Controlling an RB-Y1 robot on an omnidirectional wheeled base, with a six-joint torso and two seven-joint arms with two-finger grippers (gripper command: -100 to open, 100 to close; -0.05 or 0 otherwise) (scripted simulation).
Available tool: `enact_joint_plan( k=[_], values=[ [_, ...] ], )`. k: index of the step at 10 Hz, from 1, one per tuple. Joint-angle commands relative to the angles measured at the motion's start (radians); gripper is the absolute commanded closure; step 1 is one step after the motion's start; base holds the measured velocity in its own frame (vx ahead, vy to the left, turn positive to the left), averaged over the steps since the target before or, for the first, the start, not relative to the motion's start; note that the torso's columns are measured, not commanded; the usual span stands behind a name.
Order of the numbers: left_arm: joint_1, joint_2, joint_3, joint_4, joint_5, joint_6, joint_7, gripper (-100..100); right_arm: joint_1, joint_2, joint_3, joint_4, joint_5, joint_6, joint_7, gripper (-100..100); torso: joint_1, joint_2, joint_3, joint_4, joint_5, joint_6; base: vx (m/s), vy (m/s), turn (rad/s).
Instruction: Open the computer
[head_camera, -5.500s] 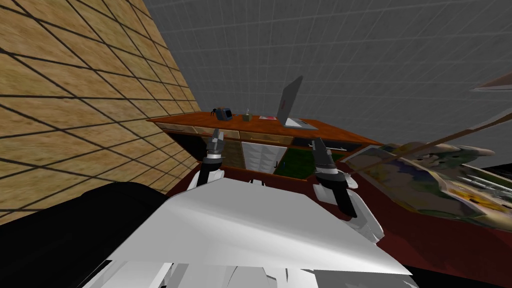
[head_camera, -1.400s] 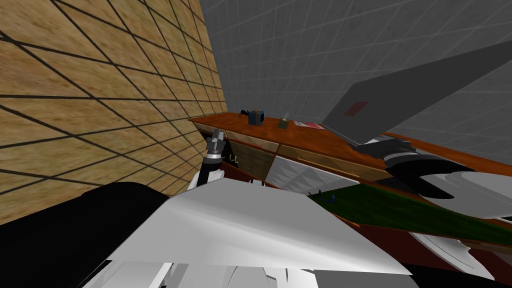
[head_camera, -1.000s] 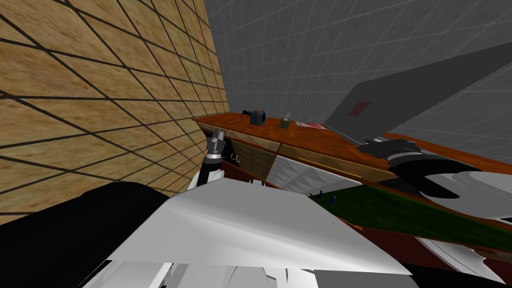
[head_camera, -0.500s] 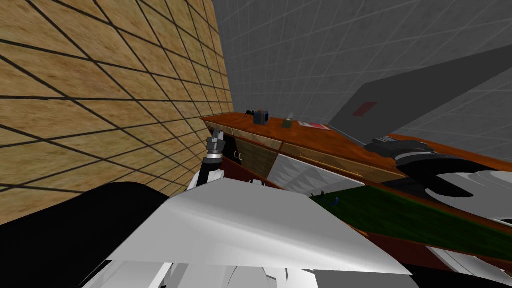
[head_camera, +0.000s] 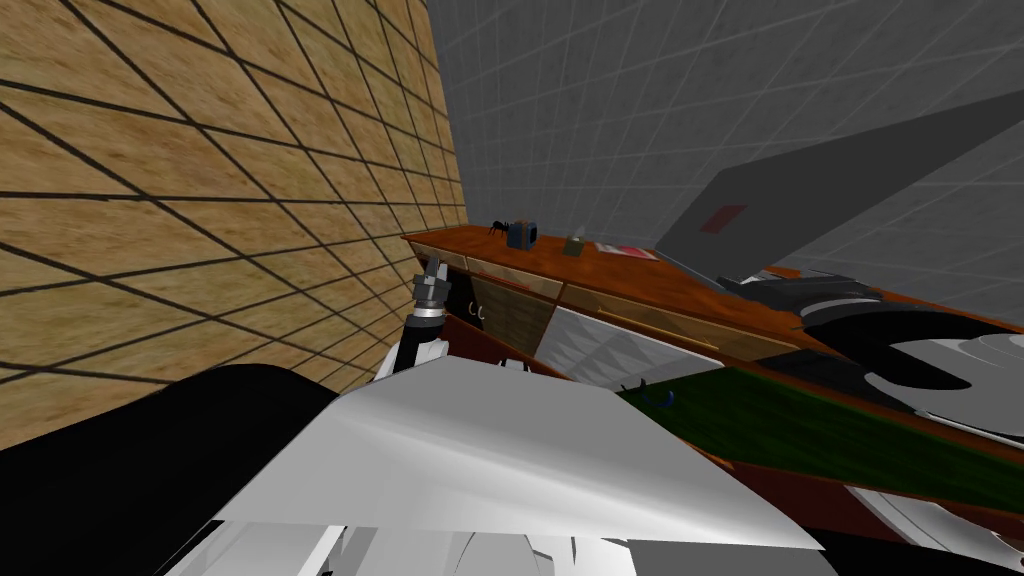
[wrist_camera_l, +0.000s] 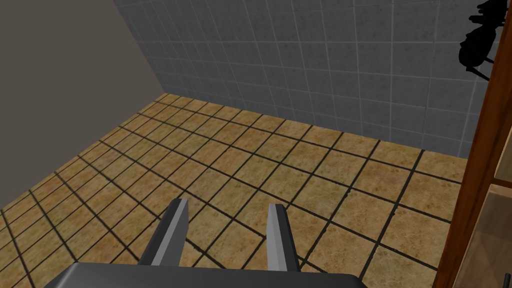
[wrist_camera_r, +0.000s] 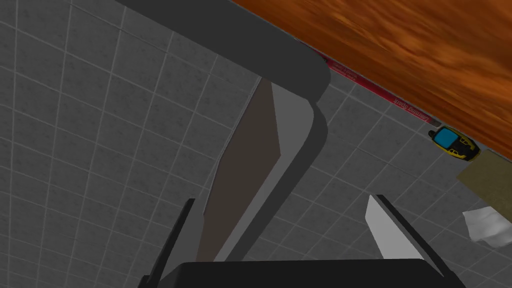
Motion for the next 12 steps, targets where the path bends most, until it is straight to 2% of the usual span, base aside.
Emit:
enact_joint_plan(
  k=[1,12],
  values=[
    [0.0,0.0,0.0,0.0,0.0,0.0,0.0,0,0.03,-0.052,-0.016,-0.001,-0.014,-0.004,-0.016,-100,0.0,0.0,0.0,0.0,0.0,0.0,0.044,0.005,-0.08],
    [0.0,0.0,0.0,0.0,0.0,0.0,0.0,0,0.114,-0.254,-0.056,0.026,-0.065,-0.026,-0.072,-100,0.0,0.002,0.002,0.001,0.0,0.0,0.032,0.003,-0.078]
  ],
)
